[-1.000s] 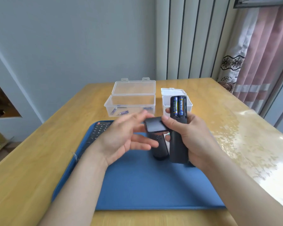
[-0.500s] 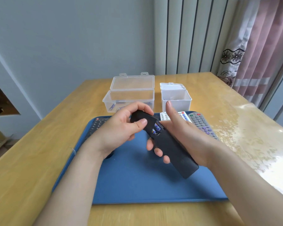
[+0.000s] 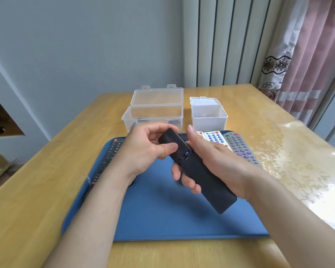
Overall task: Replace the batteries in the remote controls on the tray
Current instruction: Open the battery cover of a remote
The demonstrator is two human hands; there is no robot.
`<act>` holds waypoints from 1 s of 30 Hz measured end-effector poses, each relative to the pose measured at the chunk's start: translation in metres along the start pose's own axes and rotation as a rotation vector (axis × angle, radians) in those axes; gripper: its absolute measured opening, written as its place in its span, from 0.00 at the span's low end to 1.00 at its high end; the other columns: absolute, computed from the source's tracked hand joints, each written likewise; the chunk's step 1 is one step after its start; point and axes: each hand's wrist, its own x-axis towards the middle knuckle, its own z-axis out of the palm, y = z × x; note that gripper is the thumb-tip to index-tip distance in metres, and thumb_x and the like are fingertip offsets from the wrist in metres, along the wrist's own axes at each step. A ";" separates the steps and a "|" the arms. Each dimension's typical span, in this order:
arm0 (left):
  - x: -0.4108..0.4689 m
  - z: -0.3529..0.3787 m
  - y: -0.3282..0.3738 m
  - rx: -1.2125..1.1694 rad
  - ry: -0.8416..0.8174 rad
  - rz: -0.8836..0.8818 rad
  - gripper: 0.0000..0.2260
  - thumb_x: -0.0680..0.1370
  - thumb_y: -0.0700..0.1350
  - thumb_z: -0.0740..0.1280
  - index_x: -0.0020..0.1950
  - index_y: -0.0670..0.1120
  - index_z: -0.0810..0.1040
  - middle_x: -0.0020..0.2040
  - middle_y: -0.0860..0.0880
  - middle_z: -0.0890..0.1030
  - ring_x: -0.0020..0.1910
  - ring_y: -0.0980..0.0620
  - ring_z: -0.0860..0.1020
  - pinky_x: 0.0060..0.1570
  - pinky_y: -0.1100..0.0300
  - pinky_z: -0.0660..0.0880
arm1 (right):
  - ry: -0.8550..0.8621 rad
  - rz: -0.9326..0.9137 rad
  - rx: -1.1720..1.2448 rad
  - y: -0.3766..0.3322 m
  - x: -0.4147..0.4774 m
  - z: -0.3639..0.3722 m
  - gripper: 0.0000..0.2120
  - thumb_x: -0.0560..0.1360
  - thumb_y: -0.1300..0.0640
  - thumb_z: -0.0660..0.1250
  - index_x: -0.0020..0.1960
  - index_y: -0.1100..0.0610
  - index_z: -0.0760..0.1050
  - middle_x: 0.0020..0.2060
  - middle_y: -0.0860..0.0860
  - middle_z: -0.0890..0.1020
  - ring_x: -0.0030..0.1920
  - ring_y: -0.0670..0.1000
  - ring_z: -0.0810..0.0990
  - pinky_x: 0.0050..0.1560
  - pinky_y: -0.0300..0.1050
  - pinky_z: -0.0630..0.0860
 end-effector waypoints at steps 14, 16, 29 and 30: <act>-0.002 -0.011 0.002 -0.151 0.013 0.040 0.13 0.70 0.28 0.70 0.49 0.44 0.80 0.39 0.49 0.83 0.36 0.53 0.80 0.39 0.65 0.76 | 0.160 -0.158 -0.265 0.015 0.016 0.011 0.09 0.83 0.54 0.58 0.52 0.59 0.69 0.38 0.55 0.82 0.27 0.52 0.75 0.29 0.45 0.73; -0.003 -0.012 0.002 -0.171 0.005 0.060 0.13 0.70 0.29 0.71 0.49 0.44 0.81 0.40 0.49 0.84 0.37 0.52 0.80 0.40 0.65 0.76 | 0.166 -0.171 -0.274 0.014 0.017 0.011 0.09 0.83 0.53 0.59 0.51 0.59 0.70 0.37 0.54 0.82 0.28 0.52 0.75 0.29 0.45 0.73; -0.001 -0.015 -0.001 -0.251 0.022 0.066 0.03 0.70 0.44 0.72 0.41 0.46 0.82 0.39 0.45 0.83 0.39 0.46 0.80 0.48 0.47 0.78 | 0.159 -0.189 -0.335 0.010 0.014 0.011 0.12 0.82 0.52 0.60 0.52 0.62 0.73 0.32 0.53 0.80 0.27 0.51 0.76 0.28 0.43 0.74; -0.001 -0.014 -0.001 -0.254 0.039 0.071 0.03 0.70 0.45 0.72 0.41 0.47 0.83 0.39 0.45 0.83 0.40 0.45 0.80 0.49 0.46 0.77 | 0.164 -0.189 -0.326 0.010 0.014 0.011 0.12 0.82 0.52 0.60 0.52 0.62 0.73 0.32 0.53 0.80 0.26 0.51 0.76 0.28 0.44 0.74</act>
